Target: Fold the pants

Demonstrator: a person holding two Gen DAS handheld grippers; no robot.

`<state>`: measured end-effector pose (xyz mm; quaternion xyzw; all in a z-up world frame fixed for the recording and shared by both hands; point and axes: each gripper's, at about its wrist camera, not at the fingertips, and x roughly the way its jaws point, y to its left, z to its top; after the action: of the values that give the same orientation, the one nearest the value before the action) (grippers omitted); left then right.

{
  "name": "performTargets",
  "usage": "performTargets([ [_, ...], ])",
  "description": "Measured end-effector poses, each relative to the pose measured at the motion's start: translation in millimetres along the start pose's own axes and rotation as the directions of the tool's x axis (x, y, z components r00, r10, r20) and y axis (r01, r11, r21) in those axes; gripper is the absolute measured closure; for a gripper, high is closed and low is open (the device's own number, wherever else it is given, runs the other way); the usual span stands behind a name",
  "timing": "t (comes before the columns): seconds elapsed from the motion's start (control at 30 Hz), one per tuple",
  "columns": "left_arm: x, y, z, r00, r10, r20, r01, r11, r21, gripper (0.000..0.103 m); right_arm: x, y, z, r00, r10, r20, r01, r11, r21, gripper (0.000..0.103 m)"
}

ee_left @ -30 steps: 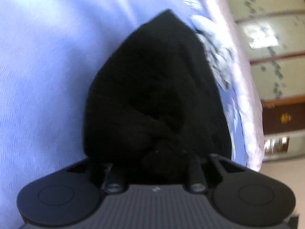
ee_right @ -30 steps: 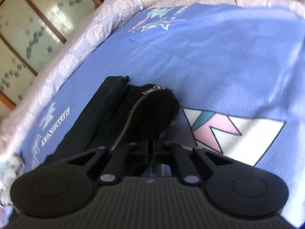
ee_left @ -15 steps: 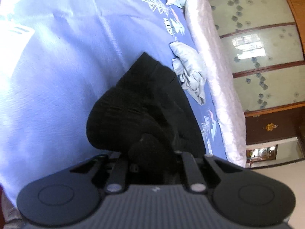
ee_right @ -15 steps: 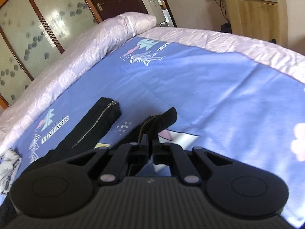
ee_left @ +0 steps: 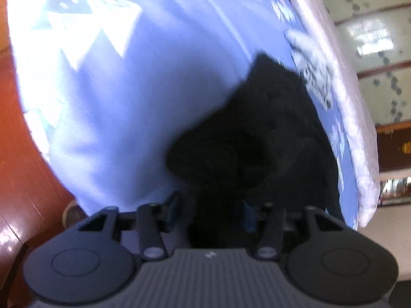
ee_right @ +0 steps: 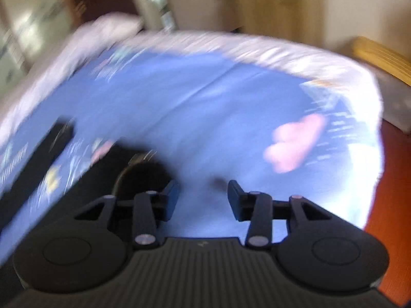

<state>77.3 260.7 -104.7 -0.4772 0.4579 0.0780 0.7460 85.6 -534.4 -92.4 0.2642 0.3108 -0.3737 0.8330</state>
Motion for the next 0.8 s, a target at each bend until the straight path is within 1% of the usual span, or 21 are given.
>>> performTargets([
  [0.03,-6,1,6,1.0,-0.008,0.013,0.008,1.0,0.0,0.054,-4,-2,6,1.0,0.013,0.02,-0.013,1.0,0.017,0.058],
  [0.1,-14,-4,17,0.998,0.002,0.057,-0.003,1.0,0.011,0.056,-14,11,18,0.996,0.073,0.052,-0.072,0.997,-0.022,0.058],
  [0.13,-18,-14,26,0.995,0.02,0.098,-0.023,0.999,0.036,0.056,-17,24,23,0.992,0.117,0.052,-0.114,0.992,-0.056,0.058],
  [0.2,-22,-29,40,0.987,0.007,0.163,-0.019,0.997,0.07,0.052,-18,59,32,0.972,0.234,0.026,-0.229,0.967,-0.114,0.058],
  [0.27,-12,-54,60,0.977,-0.03,0.209,0.012,0.996,0.085,0.042,-9,98,34,0.942,0.334,-0.025,-0.334,0.932,-0.143,0.058],
  [0.3,-6,-61,65,0.975,-0.043,0.218,0.021,0.994,0.103,0.039,1,117,35,0.928,0.368,-0.055,-0.372,0.917,-0.143,0.058],
  [0.37,21,-91,81,0.972,-0.042,0.229,0.0,0.984,0.179,0.023,28,152,33,0.9,0.418,-0.122,-0.431,0.895,-0.115,0.058],
  [0.4,35,-101,89,0.974,-0.034,0.225,-0.014,0.978,0.208,0.02,44,170,33,0.888,0.435,-0.148,-0.451,0.886,-0.105,0.059],
  [0.43,55,-112,98,0.978,-0.025,0.208,-0.026,0.971,0.237,0.019,61,187,32,0.886,0.434,-0.165,-0.453,0.886,-0.104,0.059],
  [0.5,83,-120,110,0.986,-0.005,0.17,-0.039,0.967,0.251,0.019,97,214,30,0.887,0.415,-0.2,-0.44,0.893,-0.098,0.059],
  [0.6,117,-125,120,0.991,0.003,0.13,-0.035,0.968,0.249,0.016,140,235,28,0.888,0.393,-0.238,-0.417,0.907,-0.057,0.059],
  [0.63,126,-126,122,0.992,0.007,0.124,-0.038,0.967,0.25,0.013,149,237,27,0.884,0.396,-0.249,-0.416,0.909,-0.034,0.059],
  [0.67,136,-129,124,0.992,0.015,0.123,-0.046,0.967,0.252,0.007,158,242,25,0.877,0.405,-0.26,-0.421,0.907,-0.007,0.059],
  [0.7,140,-132,121,0.991,0.022,0.135,-0.057,0.964,0.259,0.005,161,239,24,0.869,0.415,-0.27,-0.428,0.904,0.012,0.06],
  [0.73,144,-138,119,0.986,0.024,0.162,-0.07,0.957,0.283,0.005,165,242,23,0.866,0.417,-0.278,-0.429,0.903,0.019,0.064],
  [0.77,147,-143,115,0.983,0.033,0.178,-0.088,0.946,0.311,0.011,168,246,21,0.87,0.406,-0.281,-0.422,0.906,0.002,0.079],
  [0.8,151,-150,113,0.979,0.051,0.197,-0.118,0.931,0.345,0.019,160,251,17,0.881,0.381,-0.282,-0.407,0.913,-0.039,0.09],
])
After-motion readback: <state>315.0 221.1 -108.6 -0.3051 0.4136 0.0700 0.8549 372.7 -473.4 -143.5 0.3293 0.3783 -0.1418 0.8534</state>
